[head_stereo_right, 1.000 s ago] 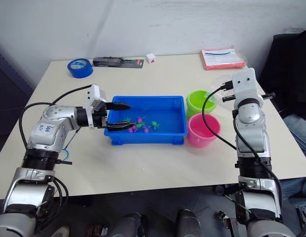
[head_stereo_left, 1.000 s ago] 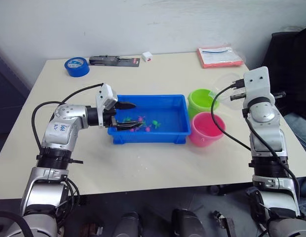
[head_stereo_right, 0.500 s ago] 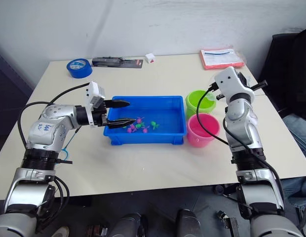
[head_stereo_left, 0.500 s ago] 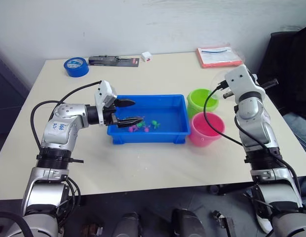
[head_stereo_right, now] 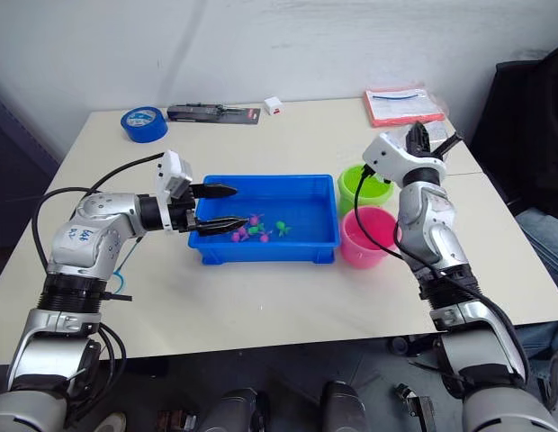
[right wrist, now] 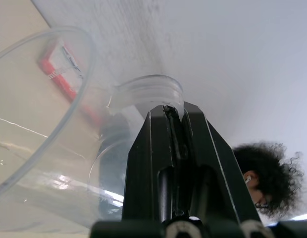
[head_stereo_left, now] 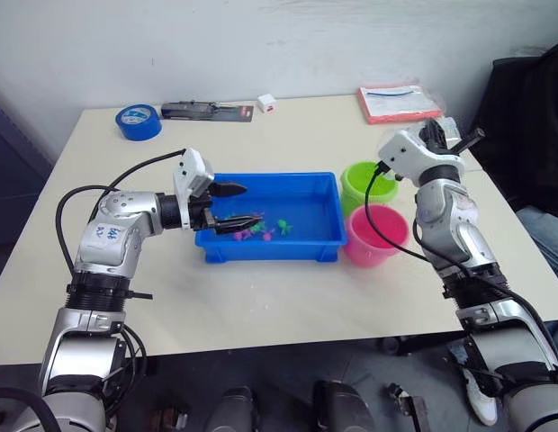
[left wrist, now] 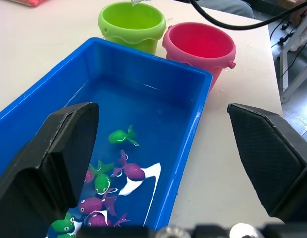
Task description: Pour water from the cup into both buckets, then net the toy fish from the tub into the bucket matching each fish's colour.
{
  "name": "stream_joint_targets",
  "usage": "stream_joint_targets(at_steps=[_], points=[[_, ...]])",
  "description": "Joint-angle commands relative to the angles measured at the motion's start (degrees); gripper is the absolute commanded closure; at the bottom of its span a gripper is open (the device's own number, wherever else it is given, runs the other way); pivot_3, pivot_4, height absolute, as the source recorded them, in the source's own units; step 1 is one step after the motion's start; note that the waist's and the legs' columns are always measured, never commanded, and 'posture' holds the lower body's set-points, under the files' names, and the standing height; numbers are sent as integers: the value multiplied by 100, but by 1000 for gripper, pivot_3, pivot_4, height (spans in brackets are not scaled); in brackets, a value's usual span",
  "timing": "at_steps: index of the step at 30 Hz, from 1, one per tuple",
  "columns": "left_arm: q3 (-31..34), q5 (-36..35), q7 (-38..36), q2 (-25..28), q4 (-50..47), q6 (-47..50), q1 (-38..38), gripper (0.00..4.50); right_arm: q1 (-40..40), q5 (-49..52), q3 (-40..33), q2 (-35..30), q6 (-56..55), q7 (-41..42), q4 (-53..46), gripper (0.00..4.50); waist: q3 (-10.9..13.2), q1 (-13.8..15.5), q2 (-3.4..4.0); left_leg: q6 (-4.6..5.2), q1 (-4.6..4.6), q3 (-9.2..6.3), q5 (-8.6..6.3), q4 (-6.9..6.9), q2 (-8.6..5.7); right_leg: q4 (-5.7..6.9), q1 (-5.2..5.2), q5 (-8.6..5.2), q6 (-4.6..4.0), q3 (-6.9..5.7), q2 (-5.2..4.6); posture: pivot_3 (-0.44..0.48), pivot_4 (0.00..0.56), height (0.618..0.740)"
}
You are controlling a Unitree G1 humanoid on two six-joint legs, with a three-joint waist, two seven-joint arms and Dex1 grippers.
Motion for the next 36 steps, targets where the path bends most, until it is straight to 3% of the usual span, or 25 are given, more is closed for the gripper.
stream_joint_targets(at_steps=[1, 15, 23, 36], points=[[160, -145, 29, 34, -280, 23, 15, 0, -184, -294, 26, -137, -198, -131, -90, 3892, 0, 2, 0, 0, 0, 0, 0, 0, 0, 0, 0, 0, 0, 0, 0, 0, 150, 737], [167, -161, 48, 63, -386, 66, 89, 0, -176, -987, 230, -241, -635, -240, -26, 3892, 0, 2, 0, -6, 0, 1, 3, 1, 0, -2, 1, 0, 0, 0, 2, 0, 150, 737], [160, -145, 37, 76, -391, 44, 111, 0, -146, -702, -81, -13, -508, -223, 24, 3892, 0, 0, 0, -9, 0, 2, 5, 1, 0, -2, 1, 0, 0, 0, 3, 0, 150, 737], [130, -123, 12, 51, -358, 9, 101, 0, 140, 2899, -3388, 1181, 566, 15, -513, 3892, 0, 20, 0, -10, 1, -3, 5, -3, 3, -1, 5, 0, 1, -2, 3, 0, 150, 737]])
